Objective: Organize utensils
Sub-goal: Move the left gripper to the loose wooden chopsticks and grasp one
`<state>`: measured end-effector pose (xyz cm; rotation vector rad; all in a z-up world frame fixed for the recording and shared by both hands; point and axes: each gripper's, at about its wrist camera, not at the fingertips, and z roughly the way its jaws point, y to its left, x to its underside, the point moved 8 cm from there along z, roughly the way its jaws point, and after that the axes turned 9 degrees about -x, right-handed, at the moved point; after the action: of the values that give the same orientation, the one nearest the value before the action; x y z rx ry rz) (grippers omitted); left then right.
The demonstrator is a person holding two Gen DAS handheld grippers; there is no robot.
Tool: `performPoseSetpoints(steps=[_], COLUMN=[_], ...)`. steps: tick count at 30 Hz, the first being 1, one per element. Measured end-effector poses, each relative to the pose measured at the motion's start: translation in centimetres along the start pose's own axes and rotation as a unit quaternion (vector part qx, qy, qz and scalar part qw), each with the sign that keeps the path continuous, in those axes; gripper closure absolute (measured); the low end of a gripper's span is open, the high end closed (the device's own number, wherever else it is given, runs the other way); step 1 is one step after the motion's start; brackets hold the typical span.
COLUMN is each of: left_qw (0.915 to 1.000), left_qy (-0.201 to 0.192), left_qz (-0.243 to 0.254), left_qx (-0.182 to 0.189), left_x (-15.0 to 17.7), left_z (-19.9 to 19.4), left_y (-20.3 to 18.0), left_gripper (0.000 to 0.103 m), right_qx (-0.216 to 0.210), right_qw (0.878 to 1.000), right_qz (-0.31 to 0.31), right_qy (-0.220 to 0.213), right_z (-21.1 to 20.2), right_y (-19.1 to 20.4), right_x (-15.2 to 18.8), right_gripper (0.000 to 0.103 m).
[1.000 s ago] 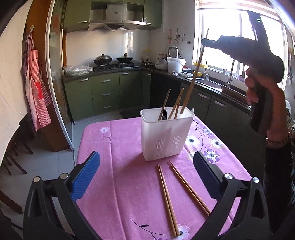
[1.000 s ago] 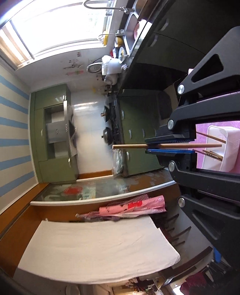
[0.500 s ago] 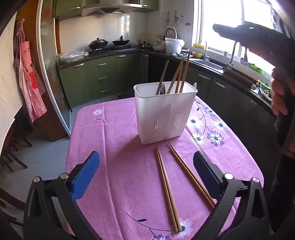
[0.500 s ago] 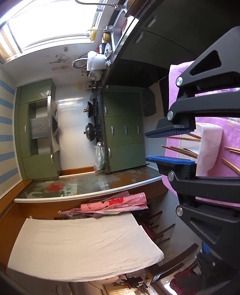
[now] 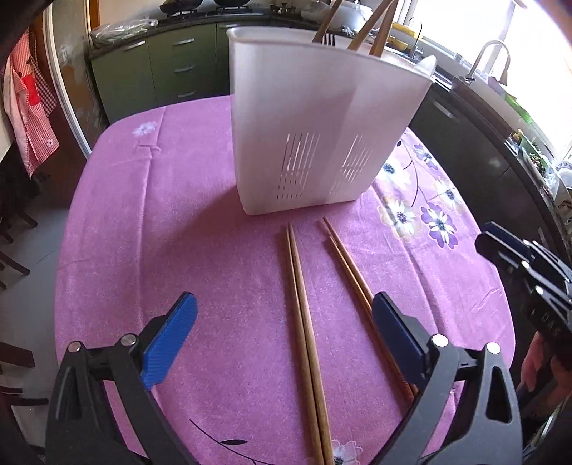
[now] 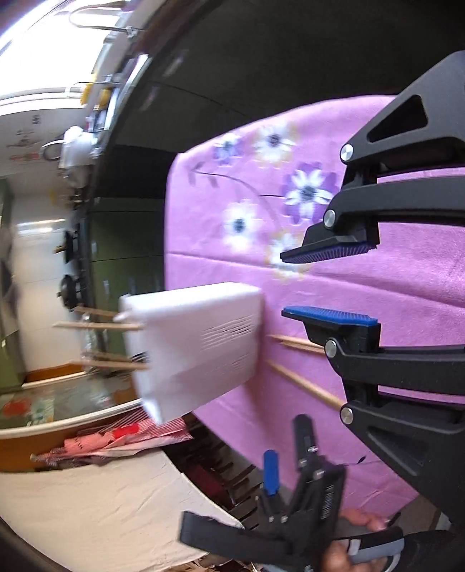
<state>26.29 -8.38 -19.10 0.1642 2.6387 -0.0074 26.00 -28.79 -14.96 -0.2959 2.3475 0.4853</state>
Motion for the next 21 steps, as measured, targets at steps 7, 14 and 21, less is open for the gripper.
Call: performPoseSetpoints(steps=[7, 14, 21], left_qw=[0.9983, 0.9981, 0.9981], left_qy=[0.057, 0.061, 0.060], left_qz=[0.006, 0.007, 0.008], left_qx=[-0.005, -0.009, -0.014], left_x=[1.0, 1.1, 0.6], left_z=[3.7, 4.6, 4.6], left_y=[0.2, 0.2, 0.5], left_gripper=[0.045, 0.056, 0.058], right_qx=[-0.014, -0.023, -0.029], right_qw=[0.999, 0.999, 0.998], right_qz=[0.034, 0.043, 0.045], right_qy=[0.014, 0.017, 0.022], right_z=[1.0, 1.1, 1.5], right_y=[-1.4, -1.4, -1.0], right_x=[2.1, 1.9, 2.2], right_gripper=[0.076, 0.076, 0.076])
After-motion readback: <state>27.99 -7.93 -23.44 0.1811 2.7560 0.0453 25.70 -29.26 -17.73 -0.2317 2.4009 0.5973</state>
